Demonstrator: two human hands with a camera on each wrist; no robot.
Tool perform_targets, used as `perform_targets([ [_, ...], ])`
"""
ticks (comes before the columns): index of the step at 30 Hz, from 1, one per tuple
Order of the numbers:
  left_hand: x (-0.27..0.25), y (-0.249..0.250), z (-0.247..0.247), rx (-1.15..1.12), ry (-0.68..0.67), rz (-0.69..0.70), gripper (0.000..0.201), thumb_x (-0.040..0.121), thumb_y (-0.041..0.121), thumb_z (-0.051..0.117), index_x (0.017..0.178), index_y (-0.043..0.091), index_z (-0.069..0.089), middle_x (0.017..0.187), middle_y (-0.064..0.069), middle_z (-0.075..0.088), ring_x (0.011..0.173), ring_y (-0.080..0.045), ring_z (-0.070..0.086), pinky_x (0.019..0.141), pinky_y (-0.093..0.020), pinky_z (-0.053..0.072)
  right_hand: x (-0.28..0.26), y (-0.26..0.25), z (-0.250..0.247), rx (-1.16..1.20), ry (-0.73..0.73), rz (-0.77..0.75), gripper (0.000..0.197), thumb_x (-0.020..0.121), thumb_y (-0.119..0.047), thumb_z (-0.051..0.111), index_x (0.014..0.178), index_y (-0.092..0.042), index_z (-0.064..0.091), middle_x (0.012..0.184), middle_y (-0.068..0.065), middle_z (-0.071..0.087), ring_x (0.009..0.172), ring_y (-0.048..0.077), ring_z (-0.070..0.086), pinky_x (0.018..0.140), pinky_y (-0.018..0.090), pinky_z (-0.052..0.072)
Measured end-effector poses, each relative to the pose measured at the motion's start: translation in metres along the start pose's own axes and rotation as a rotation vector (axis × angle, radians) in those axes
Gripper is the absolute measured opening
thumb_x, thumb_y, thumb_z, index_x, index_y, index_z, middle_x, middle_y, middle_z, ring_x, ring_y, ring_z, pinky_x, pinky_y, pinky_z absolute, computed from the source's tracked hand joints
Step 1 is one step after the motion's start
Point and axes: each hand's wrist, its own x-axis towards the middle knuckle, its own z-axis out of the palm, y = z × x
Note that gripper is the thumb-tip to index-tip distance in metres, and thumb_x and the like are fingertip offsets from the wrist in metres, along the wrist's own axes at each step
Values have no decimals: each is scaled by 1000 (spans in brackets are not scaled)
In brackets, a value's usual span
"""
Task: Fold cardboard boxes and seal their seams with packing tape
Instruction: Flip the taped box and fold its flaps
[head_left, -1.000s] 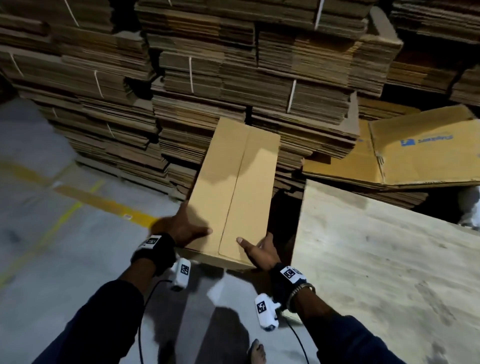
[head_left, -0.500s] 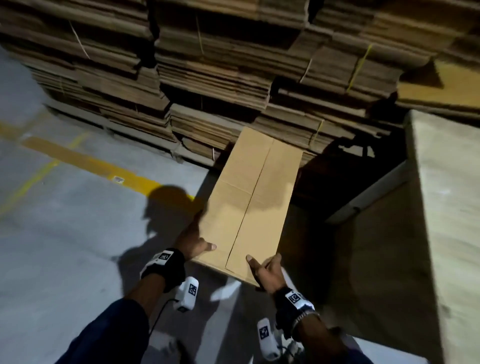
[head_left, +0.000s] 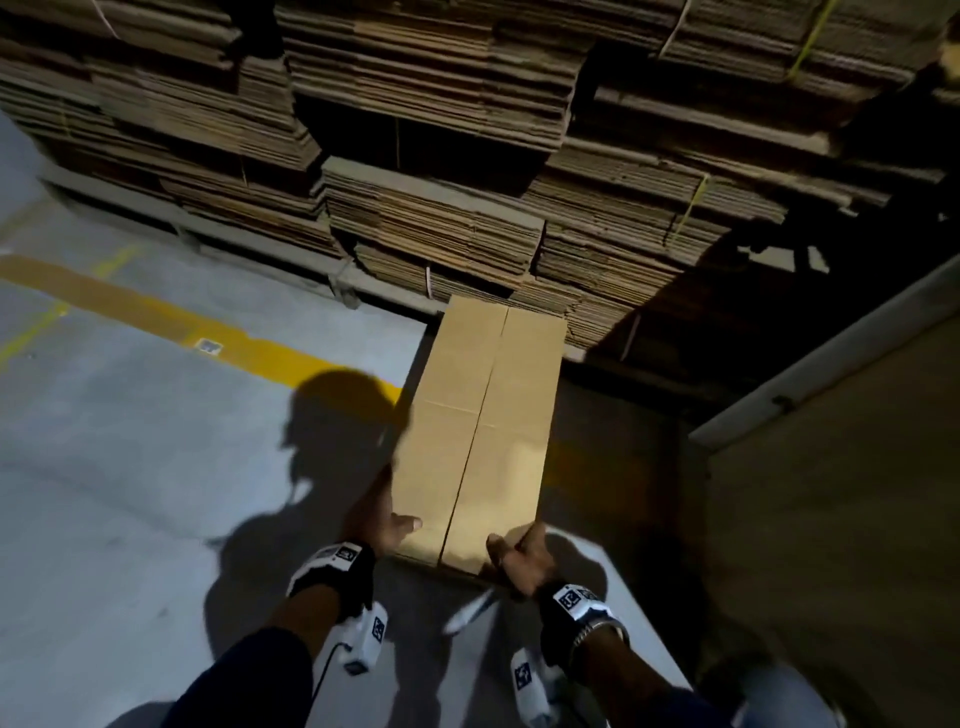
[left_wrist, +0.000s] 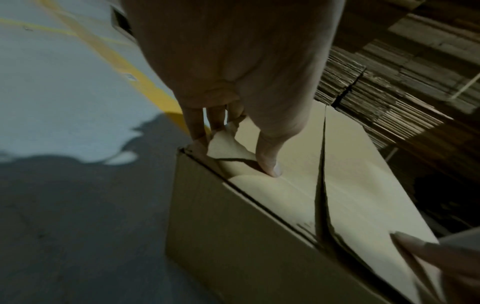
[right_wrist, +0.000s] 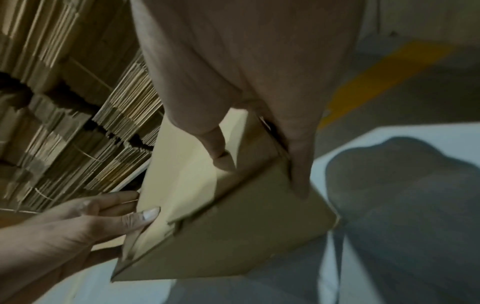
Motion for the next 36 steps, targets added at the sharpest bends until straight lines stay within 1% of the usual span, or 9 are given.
perform_targets([
  [2, -14, 14, -4, 35, -28, -20, 107, 87, 24, 82, 167, 24, 12, 163, -15, 41, 136, -32, 54, 113, -37, 45, -29, -19, -16, -55, -31, 2, 111, 61, -94, 65, 144, -29, 29, 137, 7, 61, 113, 29, 63, 98, 47, 55],
  [4, -43, 48, -22, 84, -61, 16, 99, 92, 22, 75, 167, 27, 11, 160, -15, 45, 130, -32, 60, 108, -37, 48, -81, -54, -40, -121, -39, -36, 78, 88, -64, 68, 146, -25, 33, 139, 8, 60, 113, 27, 62, 94, 41, 54],
  [6, -77, 87, -46, 130, -122, 102, 92, 95, 19, 72, 166, 28, 14, 169, -6, 31, 136, -25, 56, 113, -34, 43, -119, -76, -61, -148, 6, -89, 64, 98, -39, 67, 150, -16, 36, 145, 14, 57, 124, 30, 60, 103, 42, 51],
  [10, -162, 188, -109, 155, -163, 269, 86, 97, 21, 68, 165, 32, 17, 172, 2, 20, 154, -27, 32, 122, -39, 32, -215, -129, -110, -144, 40, -100, 63, 99, -40, 66, 148, -14, 36, 151, 12, 53, 131, 32, 57, 103, 33, 48],
  [13, -218, 263, -151, 160, -126, 347, 81, 96, 15, 67, 165, 28, 24, 170, 2, 29, 152, -23, 37, 121, -34, 33, -288, -171, -154, -175, 127, -186, 53, 99, -37, 65, 139, -9, 43, 142, 17, 58, 126, 35, 58, 104, 39, 48],
  [16, -275, 341, -193, 151, -145, 398, 77, 96, 21, 66, 162, 32, 29, 168, 3, 35, 152, -23, 37, 118, -39, 39, -365, -210, -214, -206, 189, -244, 68, 100, -35, 63, 152, -1, 34, 150, 21, 50, 137, 38, 50, 108, 38, 42],
  [20, -338, 443, -225, 166, -167, 481, 72, 99, 18, 65, 162, 27, 31, 167, 0, 35, 152, -22, 35, 120, -34, 29, -446, -235, -307, -177, 328, -331, 63, 95, -34, 66, 147, -7, 43, 139, 20, 59, 128, 37, 57, 103, 39, 47],
  [26, -387, 577, -212, 251, -155, 644, 69, 100, 25, 64, 161, 24, 32, 168, -2, 35, 152, -21, 35, 121, -29, 26, -509, -201, -453, -166, 442, -366, 60, 98, -28, 67, 148, -6, 43, 142, 21, 58, 130, 34, 56, 102, 36, 43],
  [36, -452, 768, -92, 277, -176, 820, 62, 98, 27, 66, 156, 25, 42, 169, -2, 32, 154, -21, 32, 123, -37, 29, -561, -68, -655, -136, 559, -278, 65, 100, -35, 64, 153, -9, 36, 147, 19, 53, 135, 33, 52, 104, 38, 42],
])
